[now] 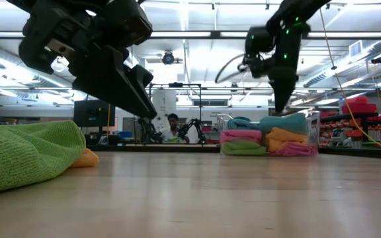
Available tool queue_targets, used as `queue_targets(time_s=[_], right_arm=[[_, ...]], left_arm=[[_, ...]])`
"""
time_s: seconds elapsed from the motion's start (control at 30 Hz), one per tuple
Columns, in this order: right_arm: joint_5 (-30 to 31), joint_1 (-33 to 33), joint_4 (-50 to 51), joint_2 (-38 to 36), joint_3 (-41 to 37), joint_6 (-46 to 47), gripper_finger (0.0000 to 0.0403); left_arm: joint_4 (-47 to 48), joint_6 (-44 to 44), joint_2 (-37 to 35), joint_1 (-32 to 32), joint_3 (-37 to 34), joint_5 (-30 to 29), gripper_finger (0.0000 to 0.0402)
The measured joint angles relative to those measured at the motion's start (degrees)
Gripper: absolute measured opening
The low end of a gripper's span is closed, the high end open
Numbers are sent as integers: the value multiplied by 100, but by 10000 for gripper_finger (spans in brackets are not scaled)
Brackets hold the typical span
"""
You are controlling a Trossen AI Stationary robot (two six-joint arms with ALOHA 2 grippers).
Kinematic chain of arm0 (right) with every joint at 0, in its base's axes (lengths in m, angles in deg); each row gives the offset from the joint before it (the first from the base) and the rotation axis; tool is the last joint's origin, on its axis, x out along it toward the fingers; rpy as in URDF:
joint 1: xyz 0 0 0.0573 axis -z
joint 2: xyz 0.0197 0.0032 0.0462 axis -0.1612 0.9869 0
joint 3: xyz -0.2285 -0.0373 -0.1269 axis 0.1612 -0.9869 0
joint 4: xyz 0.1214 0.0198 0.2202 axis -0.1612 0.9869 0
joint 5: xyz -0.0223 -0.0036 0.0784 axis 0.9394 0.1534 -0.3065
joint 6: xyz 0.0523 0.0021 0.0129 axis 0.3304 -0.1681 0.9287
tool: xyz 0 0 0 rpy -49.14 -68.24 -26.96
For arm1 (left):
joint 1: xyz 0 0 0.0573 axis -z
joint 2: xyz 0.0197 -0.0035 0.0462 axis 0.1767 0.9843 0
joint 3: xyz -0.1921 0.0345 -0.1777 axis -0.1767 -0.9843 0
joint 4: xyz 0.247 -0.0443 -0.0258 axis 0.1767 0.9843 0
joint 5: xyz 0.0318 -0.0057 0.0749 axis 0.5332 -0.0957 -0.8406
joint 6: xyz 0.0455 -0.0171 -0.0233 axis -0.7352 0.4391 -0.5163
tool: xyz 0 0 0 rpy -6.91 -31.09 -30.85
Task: Fold microfiber towels
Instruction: Fold the green towel
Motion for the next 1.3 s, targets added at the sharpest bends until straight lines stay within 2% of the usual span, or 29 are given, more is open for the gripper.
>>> queue_targets(time_s=[0.1, 0.17, 0.23, 0.33, 0.47, 0.6, 0.7, 0.9, 1.03, 1.1, 1.2, 1.3], right_arm=[[84, -124, -121, -327, 36, 96, 273], [-71, -285, -364, -547, -8, 226, 273], [-326, -528, -616, -691, -77, 354, 273], [-357, -1011, -1133, -797, -210, 670, 273], [-80, -1697, -1861, -806, -430, 1052, 273], [284, -2392, -2682, -756, -760, 1220, 273], [470, -2884, -3544, -756, -1114, 1294, 273], [654, -3732, -5001, -761, -1825, 1294, 273], [683, -4147, -5555, -761, -2062, 1395, 273], [734, -4336, -5753, -761, -2174, 1560, 273], [937, -4624, -5867, -761, -2257, 1797, 273], [1303, -4900, -5842, -761, -2310, 1955, 273]], left_arm=[[112, 35, -80, 108, -2, 5, 107], [246, 128, -198, 200, 1, 4, 107], [563, 156, -307, 302, 5, 6, 107], [838, 302, -474, 433, -2, 12, 107], [1322, 573, -715, 527, 48, 199, 107], [2194, 884, -824, 538, 303, 219, 108], [3054, 1051, -822, 476, 583, 215, 112], [3752, 847, -786, 161, 726, 213, 141], [4166, 470, -786, -108, 726, 231, 160], [4259, 359, -786, -242, 726, 483, 164], [4332, 317, -786, -396, 726, 850, 160], [4331, 288, -786, -479, 726, 923, 145]])
